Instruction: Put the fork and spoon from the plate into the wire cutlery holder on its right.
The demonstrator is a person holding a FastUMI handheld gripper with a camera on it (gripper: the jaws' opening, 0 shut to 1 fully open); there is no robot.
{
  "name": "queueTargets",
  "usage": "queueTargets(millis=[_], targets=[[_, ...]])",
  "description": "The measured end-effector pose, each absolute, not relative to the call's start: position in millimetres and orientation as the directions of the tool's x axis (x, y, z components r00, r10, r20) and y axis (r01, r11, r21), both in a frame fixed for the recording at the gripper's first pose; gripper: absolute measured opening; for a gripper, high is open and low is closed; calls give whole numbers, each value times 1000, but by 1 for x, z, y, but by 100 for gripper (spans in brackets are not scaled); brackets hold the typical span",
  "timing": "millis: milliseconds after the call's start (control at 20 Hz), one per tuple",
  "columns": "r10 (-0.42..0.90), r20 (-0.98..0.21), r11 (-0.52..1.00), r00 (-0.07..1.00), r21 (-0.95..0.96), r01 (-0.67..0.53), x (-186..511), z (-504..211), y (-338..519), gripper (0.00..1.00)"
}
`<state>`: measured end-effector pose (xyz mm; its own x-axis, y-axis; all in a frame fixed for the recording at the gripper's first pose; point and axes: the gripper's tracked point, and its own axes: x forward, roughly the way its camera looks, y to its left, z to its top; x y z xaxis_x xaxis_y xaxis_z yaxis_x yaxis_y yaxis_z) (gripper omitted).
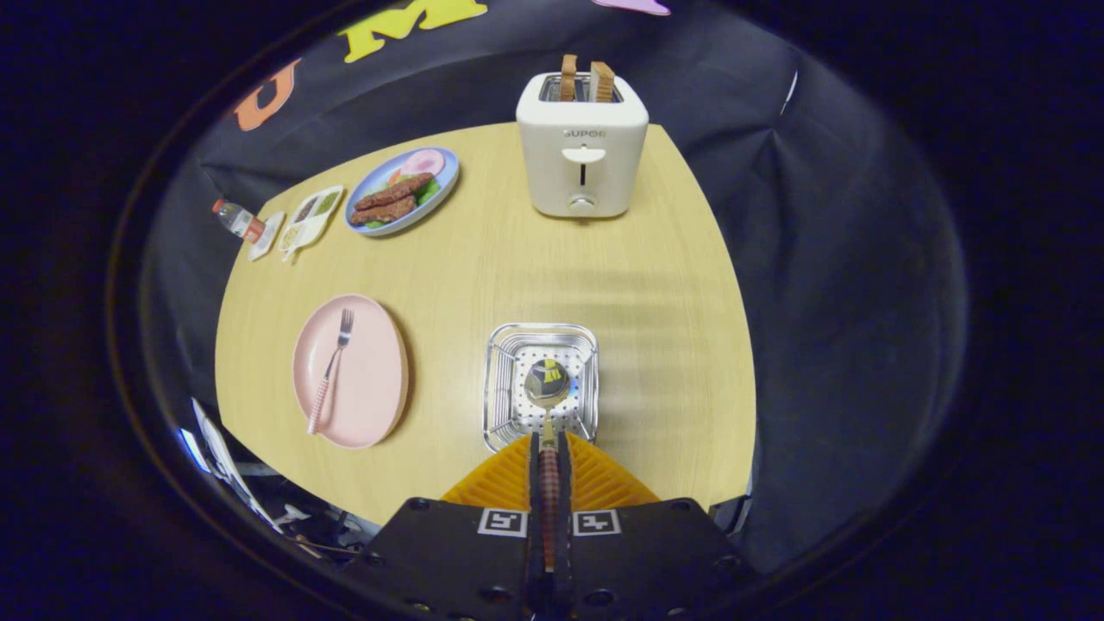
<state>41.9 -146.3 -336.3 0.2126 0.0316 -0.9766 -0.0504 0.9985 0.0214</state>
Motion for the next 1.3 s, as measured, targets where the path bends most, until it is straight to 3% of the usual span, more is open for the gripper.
queueTargets(millis=[350,500,600,700,900,950,1150,1300], targets=[[23,-981,999,192,18,-27,61,-350,-145,6],[20,-975,999,220,14,-29,66,-347,-144,10],[42,-967,999,250,35,-31,72,-341,-138,7],[51,-957,998,285,41,-41,71,-335,-134,12],[61,-922,994,381,24,-103,71,-315,-116,31],[58,-913,994,403,15,-109,71,-310,-111,41],[74,-884,988,462,4,-152,60,-300,-78,64],[79,-871,985,485,-7,-174,50,-303,-52,74]])
